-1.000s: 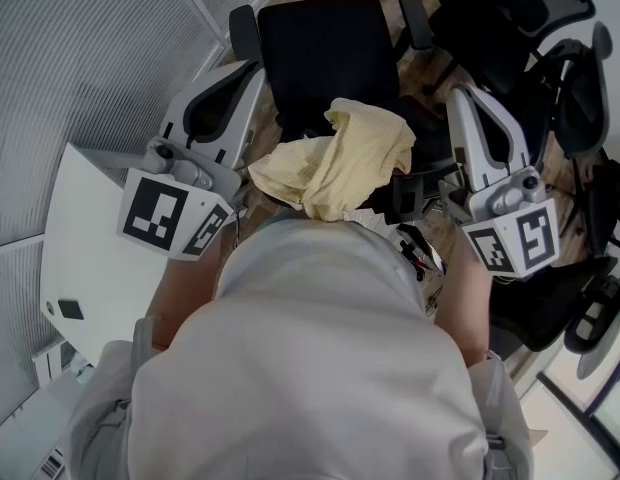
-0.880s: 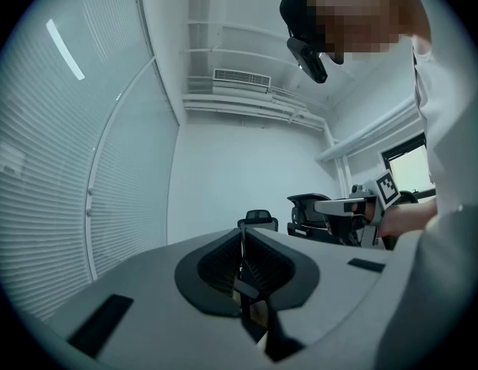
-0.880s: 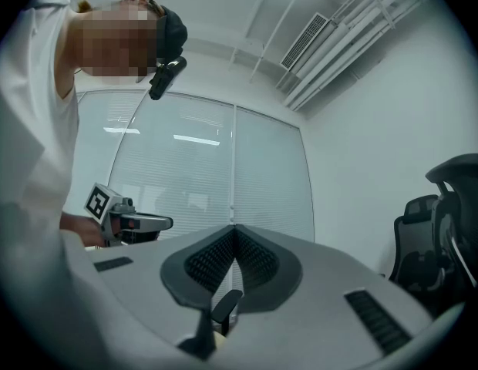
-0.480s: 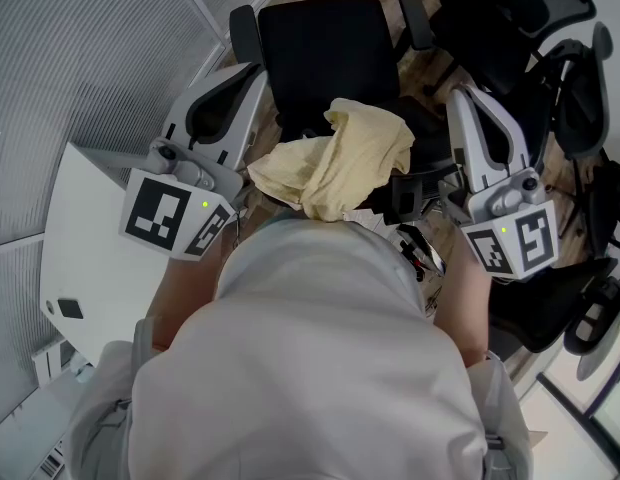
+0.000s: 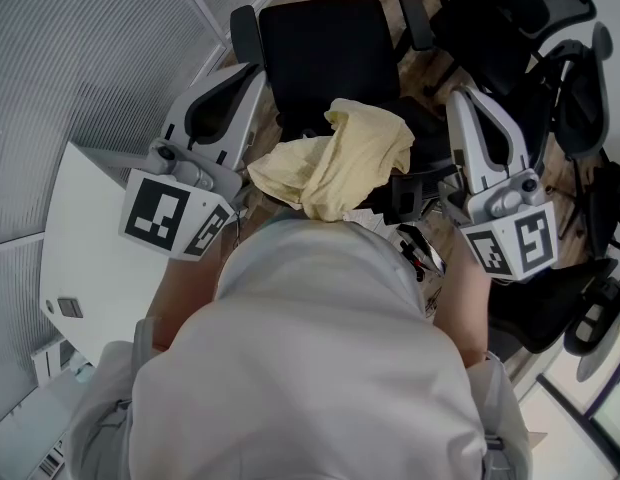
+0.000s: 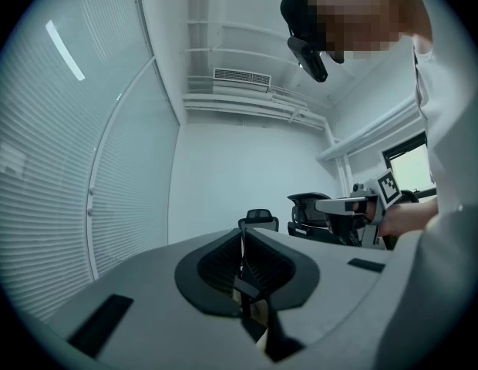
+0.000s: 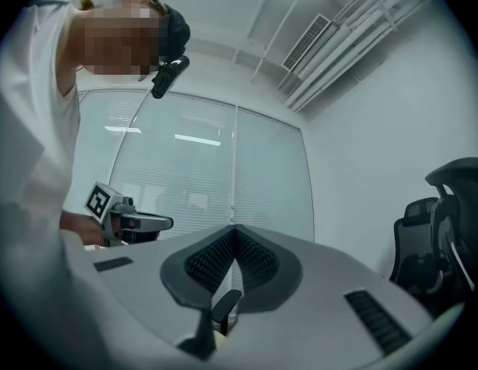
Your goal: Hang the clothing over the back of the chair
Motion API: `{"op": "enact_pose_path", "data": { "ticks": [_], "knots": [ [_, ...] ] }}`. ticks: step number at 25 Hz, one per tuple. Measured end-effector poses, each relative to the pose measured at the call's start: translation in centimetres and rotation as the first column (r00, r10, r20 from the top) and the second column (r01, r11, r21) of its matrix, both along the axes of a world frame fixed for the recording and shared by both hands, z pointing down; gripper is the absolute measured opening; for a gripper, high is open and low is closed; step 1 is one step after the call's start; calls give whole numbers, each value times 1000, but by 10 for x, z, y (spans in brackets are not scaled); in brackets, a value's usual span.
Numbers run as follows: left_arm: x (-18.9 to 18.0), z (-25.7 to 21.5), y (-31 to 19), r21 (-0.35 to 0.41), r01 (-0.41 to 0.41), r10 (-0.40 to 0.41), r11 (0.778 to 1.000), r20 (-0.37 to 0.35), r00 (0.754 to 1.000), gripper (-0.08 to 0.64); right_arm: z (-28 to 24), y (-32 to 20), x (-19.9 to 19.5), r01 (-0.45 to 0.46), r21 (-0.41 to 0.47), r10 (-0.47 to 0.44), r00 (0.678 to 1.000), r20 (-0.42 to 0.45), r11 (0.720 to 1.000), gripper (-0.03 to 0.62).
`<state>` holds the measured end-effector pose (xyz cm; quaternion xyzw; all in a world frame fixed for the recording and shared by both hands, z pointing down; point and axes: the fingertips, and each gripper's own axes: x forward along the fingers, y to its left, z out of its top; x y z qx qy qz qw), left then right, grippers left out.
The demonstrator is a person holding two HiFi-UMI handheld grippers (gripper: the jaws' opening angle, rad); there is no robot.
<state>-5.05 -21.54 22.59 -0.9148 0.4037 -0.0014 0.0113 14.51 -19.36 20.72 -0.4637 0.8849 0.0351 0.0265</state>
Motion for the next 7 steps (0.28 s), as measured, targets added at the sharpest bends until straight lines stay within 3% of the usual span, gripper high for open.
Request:
{"op": "enact_pose_path", "data": {
  "ticks": [7],
  "knots": [
    [0, 1, 2, -3, 2, -2, 1000, -2, 1000, 26, -1, 1, 0, 0, 5, 0, 1000, -3, 1000, 21]
  ]
}}
